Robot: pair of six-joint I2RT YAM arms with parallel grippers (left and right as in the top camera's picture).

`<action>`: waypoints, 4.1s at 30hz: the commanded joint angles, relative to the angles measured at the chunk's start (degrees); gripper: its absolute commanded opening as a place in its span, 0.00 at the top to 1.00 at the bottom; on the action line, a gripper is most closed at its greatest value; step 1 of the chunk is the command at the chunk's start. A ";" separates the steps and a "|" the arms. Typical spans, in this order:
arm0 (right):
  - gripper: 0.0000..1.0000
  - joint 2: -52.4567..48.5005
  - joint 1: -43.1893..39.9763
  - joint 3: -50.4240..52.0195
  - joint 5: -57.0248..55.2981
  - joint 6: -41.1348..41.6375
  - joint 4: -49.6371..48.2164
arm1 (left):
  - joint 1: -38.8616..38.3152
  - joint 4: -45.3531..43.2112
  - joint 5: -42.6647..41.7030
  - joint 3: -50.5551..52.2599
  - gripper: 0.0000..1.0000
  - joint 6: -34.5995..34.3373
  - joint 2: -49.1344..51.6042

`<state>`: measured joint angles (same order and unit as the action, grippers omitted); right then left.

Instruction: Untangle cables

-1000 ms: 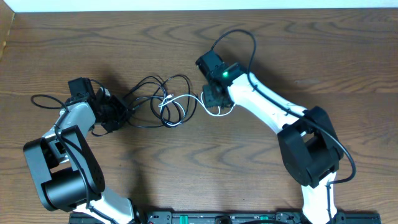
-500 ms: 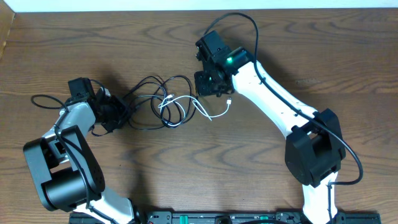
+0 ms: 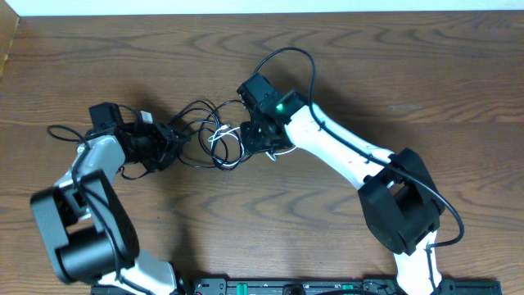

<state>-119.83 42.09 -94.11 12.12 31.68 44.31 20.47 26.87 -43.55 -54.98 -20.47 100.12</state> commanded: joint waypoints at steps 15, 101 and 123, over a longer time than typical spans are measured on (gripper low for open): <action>0.69 0.46 -0.04 9.05 -2.62 5.97 -14.40 | -13.90 9.46 19.02 0.37 0.52 -7.72 -11.43; 0.51 10.12 -7.74 24.76 64.59 -21.53 -43.45 | -15.02 -4.79 -3.69 0.22 0.92 14.49 1.03; 0.56 10.12 -4.57 7.69 22.51 -45.51 -5.57 | -15.08 -0.63 13.25 -0.87 0.93 15.74 -9.03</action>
<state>-110.08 36.51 -81.45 43.38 -6.68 37.54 5.37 25.67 -36.56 -54.98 -5.89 96.23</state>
